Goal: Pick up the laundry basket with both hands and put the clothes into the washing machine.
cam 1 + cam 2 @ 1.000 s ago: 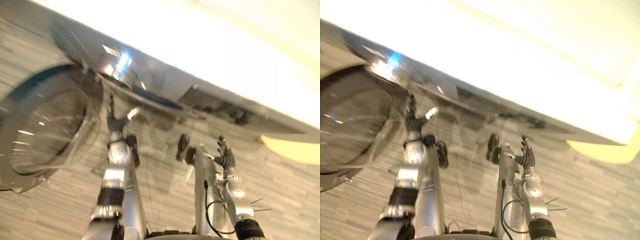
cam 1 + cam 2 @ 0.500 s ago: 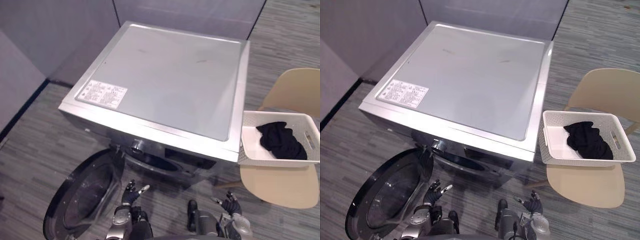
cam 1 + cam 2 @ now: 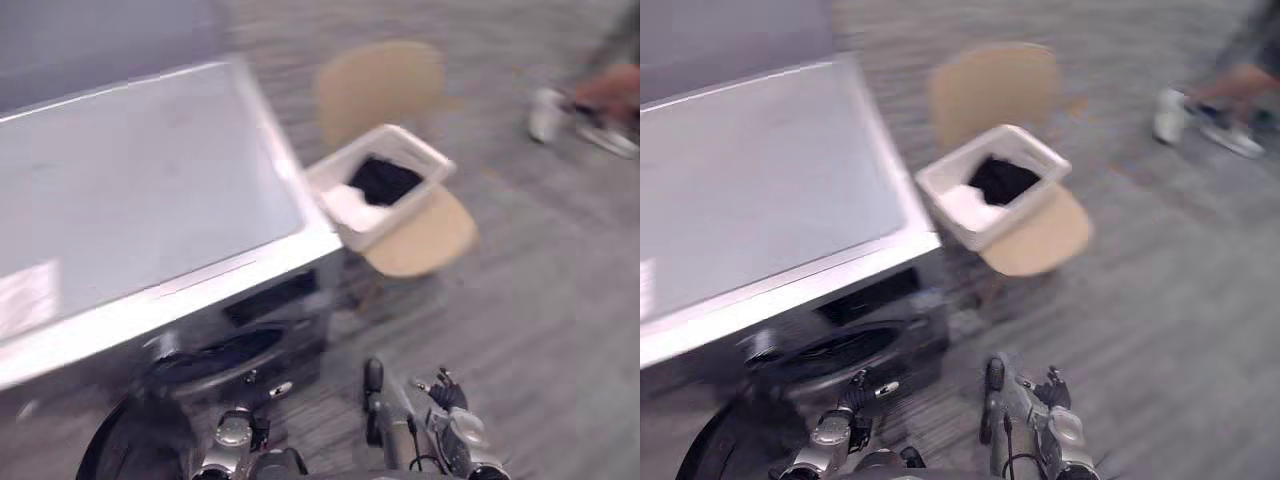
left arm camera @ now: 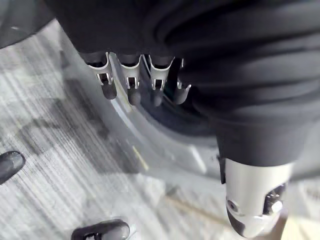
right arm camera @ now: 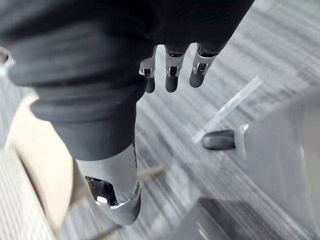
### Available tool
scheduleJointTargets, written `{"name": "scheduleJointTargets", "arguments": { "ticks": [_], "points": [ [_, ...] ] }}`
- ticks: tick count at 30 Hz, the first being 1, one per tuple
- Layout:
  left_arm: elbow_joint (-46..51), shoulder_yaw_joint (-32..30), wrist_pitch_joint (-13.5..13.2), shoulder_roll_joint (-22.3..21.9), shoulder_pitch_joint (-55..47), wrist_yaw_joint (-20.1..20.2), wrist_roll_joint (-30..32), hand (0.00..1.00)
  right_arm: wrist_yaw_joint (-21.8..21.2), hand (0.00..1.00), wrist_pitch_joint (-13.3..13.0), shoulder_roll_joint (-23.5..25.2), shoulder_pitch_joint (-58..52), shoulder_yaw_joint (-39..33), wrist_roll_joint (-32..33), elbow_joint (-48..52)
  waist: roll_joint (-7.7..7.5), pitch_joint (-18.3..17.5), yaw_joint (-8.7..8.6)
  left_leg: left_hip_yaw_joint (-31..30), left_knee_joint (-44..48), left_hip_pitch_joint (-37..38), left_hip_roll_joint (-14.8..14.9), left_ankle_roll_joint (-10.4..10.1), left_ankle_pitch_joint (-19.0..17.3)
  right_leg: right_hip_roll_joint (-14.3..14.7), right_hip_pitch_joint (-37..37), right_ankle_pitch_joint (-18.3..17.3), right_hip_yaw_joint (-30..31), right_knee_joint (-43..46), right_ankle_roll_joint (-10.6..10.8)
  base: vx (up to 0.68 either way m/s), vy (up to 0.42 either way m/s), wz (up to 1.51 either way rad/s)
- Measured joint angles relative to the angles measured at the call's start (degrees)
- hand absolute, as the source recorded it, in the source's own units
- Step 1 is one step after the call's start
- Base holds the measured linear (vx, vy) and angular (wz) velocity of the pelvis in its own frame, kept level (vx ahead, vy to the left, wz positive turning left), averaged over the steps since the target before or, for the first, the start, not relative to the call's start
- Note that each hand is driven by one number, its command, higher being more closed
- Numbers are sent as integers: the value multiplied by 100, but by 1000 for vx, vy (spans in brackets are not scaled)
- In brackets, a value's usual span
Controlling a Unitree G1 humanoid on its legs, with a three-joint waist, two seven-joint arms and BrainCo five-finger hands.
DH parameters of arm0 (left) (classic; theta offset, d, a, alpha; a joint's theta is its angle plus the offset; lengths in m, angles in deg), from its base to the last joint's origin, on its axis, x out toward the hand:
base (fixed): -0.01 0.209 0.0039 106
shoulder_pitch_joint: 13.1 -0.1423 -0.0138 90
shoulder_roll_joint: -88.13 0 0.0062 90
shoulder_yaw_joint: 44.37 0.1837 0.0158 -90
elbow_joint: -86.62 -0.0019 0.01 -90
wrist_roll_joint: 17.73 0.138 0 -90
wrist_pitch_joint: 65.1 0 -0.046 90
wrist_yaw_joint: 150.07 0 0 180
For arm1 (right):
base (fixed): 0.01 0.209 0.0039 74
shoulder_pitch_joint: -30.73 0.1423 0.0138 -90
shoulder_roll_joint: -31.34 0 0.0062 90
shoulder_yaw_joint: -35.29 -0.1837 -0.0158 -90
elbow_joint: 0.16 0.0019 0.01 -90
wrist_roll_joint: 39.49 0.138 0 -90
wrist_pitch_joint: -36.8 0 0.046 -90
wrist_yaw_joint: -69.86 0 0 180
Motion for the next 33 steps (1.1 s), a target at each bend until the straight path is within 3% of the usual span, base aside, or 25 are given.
{"name": "scheduleJointTargets", "arguments": {
  "ticks": [1,2,3,4,5,6,7,9,10,11,12,13,15,17,19,21,22,24,25,26,27,28,30,32,33],
  "points": [
    [5,3,-3,3,-35,-1,0,0,8,0,0,-32,-89,88,-5,39,-105,-61,-39,359,36,144,-121,-5,-3,-138,194,-295,-757,137,-286,38,10,-263],
    [18,-6,-16,-20,-35,-6,1,0,8,0,3,-109,-30,178,-16,26,-44,-52,-51,716,12,252,-90,-16,14,-256,368,-555,-1577,132,-617,40,-14,-270],
    [51,-2,-35,-8,-88,-5,-1,0,6,0,0,-143,39,240,-39,22,49,-71,-57,905,-81,364,-34,-21,17,-300,453,-755,-2158,176,-484,102,-57,-292],
    [77,-6,-53,55,-80,-15,-3,0,7,0,0,-142,117,287,-66,26,28,-87,-99,1068,-157,449,-101,-58,-5,-460,429,-804,-2512,351,-270,158,-107,-274],
    [54,3,-44,142,-76,-17,-3,0,-2,0,0,-130,115,312,-81,29,-6,-64,-126,1239,-188,557,-180,-236,-114,-532,410,-591,-2632,527,92,184,-117,-236],
    [39,-10,-41,162,-74,-15,-4,0,-4,0,4,-126,125,311,-89,22,26,-44,-122,1328,-184,683,-183,-343,-180,-487,378,-526,-2566,649,98,212,-124,-227],
    [-5,-8,-36,199,-53,-17,-8,0,-7,0,7,-116,68,309,-106,21,61,-25,-192,1421,145,826,-75,-413,-220,-317,288,-728,-2178,887,226,272,-159,-169],
    [39,-9,-56,172,73,-21,-20,0,-12,0,13,-150,-162,308,-103,-7,106,-21,-212,1208,1766,545,550,-391,-174,-56,381,-811,-1850,798,274,328,-172,-125],
    [93,-13,-86,124,70,-56,-59,0,-7,0,21,-158,-163,315,-94,-90,228,35,-186,670,3351,93,1233,-4,5,281,605,-810,-1643,556,279,272,-112,-118],
    [96,-14,-87,61,71,-81,-69,0,-4,0,20,-196,-94,316,-94,-129,272,97,-176,-25,4239,-390,1444,113,-100,472,777,-835,-1440,423,294,250,-91,-116],
    [104,-12,-89,20,71,-85,-74,0,2,0,15,-211,-54,322,-94,-155,269,128,-170,-459,4480,-641,1393,80,-122,521,864,-841,-1345,357,296,199,-44,-97],
    [89,7,-87,-85,17,-89,-116,0,6,0,9,-240,-26,351,-95,-211,227,171,-127,-1452,4692,-1284,1065,-67,-176,601,1168,-823,-1144,114,324,198,-31,-66],
    [100,49,-86,-105,-75,-96,-198,0,7,0,7,-232,1,388,-96,-221,132,243,-93,-1970,4375,-1738,732,-95,-191,603,1524,-779,-970,-158,404,250,-15,-52],
    [122,58,-85,-139,-103,-106,-246,0,7,0,7,-229,12,409,-97,-186,106,296,35,-2066,3391,-2114,472,-63,-177,613,1837,-700,-822,-515,528,243,11,-26],
    [259,60,-85,-172,-170,-110,-256,0,15,0,9,-238,117,432,-107,-3,137,307,175,-2111,1450,-2356,71,-212,61,659,2115,-589,-765,-970,687,278,44,-9],
    [352,57,-105,-147,-233,-116,-259,0,28,0,6,-239,191,560,-126,288,107,294,331,-2261,1148,-2279,-127,175,616,656,2228,-650,-639,-1043,805,341,90,-24],
    [332,54,-96,-138,-239,-117,-258,0,32,0,2,-200,236,621,-203,499,100,301,342,-2343,1167,-2287,-201,300,589,593,2252,-773,-621,-898,971,474,157,-3],
    [303,58,-96,-141,-222,-120,-261,0,47,0,-18,-176,342,752,-354,772,26,335,315,-2380,1028,-1976,-424,525,544,200,2174,-1155,-677,-11,1280,425,165,20],
    [210,72,-88,-162,-194,-123,-284,0,66,0,-15,-170,420,814,-470,843,17,339,315,-2405,888,-1696,-573,590,536,-182,2003,-1264,-675,973,1389,443,182,45],
    [157,145,-90,-151,-209,-128,-291,0,106,0,-16,-108,365,855,-548,1025,-19,342,304,-2561,740,-1317,-769,644,513,-695,1794,-1145,-665,2237,1226,536,204,68],
    [168,173,-89,-143,-217,-143,-291,0,119,0,-16,-97,335,923,-576,1094,-46,346,300,-2702,650,-1110,-890,713,471,-918,1691,-884,-658,2917,1055,472,147,92],
    [177,171,-82,-151,-241,-177,-291,0,119,0,-15,-101,319,1010,-581,1138,-49,347,297,-2940,537,-880,-999,765,437,-1120,1546,-387,-574,3559,963,489,100,143],
    [346,178,-79,-161,-312,-254,-297,0,115,0,-40,-47,269,1128,-691,1276,-46,306,199,-3696,390,-604,-1039,796,419,-1032,1167,-732,-259,4117,1059,463,-11,175],
    [397,91,-76,-206,-228,-353,-302,0,110,0,-139,-31,89,1289,-789,1818,52,332,182,-4879,365,-603,-946,796,420,-374,692,-1392,268,3295,1002,521,-178,215],
    [393,74,-75,-221,-179,-353,-299,0,111,0,-160,-34,62,1304,-814,1911,65,336,178,-5111,369,-603,-942,795,420,-215,587,-1443,450,3021,1050,451,-234,221]
  ]
}}
